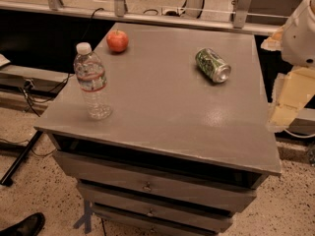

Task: Place green can upright

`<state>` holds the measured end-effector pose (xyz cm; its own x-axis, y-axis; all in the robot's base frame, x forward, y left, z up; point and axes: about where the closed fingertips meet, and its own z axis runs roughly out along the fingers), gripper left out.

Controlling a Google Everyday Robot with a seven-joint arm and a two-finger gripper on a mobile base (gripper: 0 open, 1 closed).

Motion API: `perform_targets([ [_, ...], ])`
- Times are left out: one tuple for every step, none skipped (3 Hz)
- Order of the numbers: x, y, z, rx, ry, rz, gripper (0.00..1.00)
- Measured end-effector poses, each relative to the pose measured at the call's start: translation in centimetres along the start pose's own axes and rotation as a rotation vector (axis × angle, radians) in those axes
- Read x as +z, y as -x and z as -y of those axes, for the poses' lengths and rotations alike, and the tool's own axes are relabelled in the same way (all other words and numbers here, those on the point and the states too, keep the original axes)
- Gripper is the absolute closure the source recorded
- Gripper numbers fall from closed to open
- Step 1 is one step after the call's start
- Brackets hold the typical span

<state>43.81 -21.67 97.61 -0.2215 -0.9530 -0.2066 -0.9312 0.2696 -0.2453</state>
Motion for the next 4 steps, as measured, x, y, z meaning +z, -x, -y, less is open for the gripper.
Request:
perform_targets([
  [0.0,0.0,0.1,-0.001,-0.003,0.002,0.0],
  [1.7,0.6,3.9,0.019,-0.038,0.035,0.0],
  [4.9,1.1,10.6,0.103,-0.073,0.096,0.0],
  [8.6,2.6,16.8,0.218,-0.101,0.153,0.0],
])
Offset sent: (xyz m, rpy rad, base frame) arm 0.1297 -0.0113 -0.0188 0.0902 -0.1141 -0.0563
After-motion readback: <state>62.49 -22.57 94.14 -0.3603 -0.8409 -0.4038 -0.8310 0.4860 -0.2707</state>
